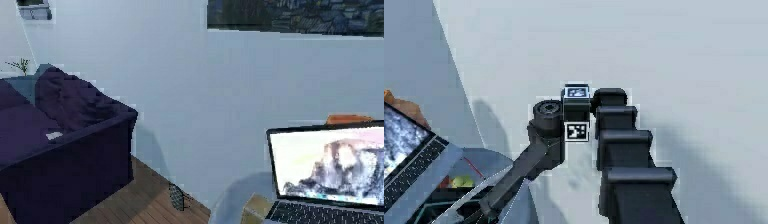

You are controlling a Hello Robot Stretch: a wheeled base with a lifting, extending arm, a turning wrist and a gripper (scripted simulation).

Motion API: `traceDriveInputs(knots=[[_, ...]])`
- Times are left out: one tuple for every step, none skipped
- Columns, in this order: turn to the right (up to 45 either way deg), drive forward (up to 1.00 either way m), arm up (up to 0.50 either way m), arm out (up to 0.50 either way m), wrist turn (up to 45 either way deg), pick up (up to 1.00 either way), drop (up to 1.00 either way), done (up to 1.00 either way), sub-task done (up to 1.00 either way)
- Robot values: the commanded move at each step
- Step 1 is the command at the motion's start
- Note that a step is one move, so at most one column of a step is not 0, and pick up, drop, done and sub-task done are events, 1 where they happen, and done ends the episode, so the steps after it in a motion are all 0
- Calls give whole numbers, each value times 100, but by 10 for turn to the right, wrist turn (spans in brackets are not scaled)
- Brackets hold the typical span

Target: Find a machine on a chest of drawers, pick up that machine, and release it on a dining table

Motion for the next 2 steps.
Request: traceDriveInputs(knots=[[0,0,0,-12,0,0,0,0,0],[-390,0,0,0,0,0,0,0,0]])
